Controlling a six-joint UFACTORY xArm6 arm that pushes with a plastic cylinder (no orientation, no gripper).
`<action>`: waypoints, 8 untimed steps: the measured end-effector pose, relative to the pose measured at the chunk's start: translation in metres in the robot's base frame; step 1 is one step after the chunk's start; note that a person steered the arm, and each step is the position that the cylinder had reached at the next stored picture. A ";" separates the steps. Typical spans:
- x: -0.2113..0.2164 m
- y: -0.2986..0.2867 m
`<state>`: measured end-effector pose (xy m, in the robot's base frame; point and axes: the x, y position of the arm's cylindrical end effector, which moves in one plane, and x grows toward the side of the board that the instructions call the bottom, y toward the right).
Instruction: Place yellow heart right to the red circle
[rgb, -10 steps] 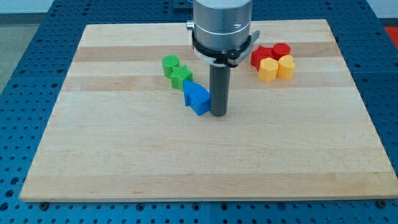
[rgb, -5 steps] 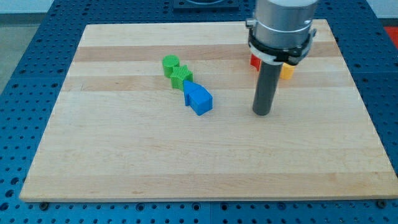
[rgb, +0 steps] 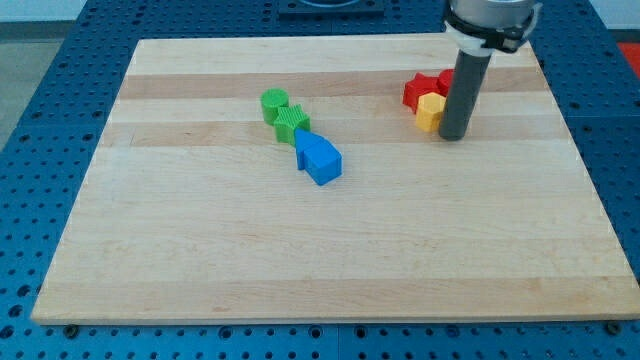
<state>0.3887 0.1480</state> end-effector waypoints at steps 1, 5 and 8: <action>-0.014 0.002; -0.032 0.037; -0.038 0.038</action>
